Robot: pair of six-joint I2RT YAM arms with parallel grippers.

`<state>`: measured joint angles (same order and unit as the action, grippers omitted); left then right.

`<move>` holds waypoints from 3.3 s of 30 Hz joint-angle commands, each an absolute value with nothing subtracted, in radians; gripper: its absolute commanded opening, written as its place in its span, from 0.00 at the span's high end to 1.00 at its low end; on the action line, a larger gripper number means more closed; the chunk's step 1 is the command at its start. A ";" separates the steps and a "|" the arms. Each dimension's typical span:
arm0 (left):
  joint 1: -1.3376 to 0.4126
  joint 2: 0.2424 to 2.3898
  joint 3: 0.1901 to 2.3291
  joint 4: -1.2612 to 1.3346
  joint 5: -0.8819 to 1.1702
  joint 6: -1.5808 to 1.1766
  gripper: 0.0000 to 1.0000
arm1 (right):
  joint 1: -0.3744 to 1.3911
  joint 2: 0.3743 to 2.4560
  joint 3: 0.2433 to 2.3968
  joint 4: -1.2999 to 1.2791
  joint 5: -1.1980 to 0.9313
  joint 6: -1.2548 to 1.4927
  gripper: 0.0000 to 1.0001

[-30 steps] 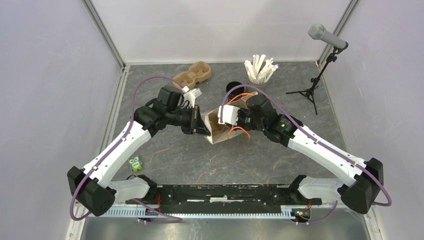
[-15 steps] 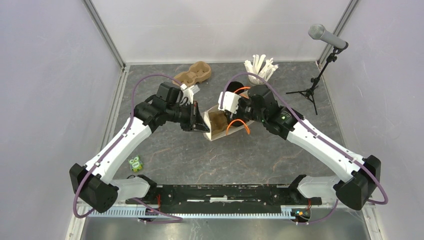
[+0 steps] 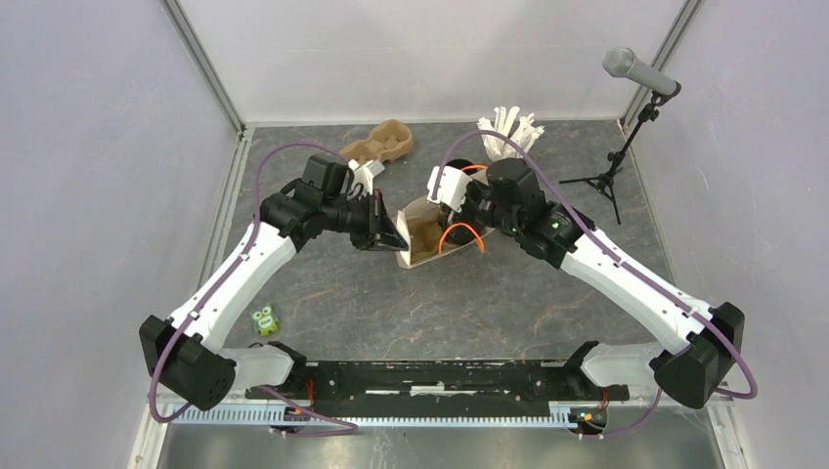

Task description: Pack the takeout coffee

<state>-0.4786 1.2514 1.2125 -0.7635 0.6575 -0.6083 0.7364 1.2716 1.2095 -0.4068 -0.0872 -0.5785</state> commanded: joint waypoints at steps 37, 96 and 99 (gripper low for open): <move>-0.407 1.409 1.407 -0.784 0.565 -0.732 0.85 | 0.694 1.146 1.236 -0.156 0.044 -0.294 0.71; -0.385 1.143 1.542 -1.220 0.371 -0.424 0.00 | 0.340 1.688 1.689 -0.505 0.333 -0.079 0.61; -0.385 1.151 1.540 -1.203 0.391 -0.433 0.00 | 0.340 1.706 1.700 -0.506 0.312 -0.076 0.60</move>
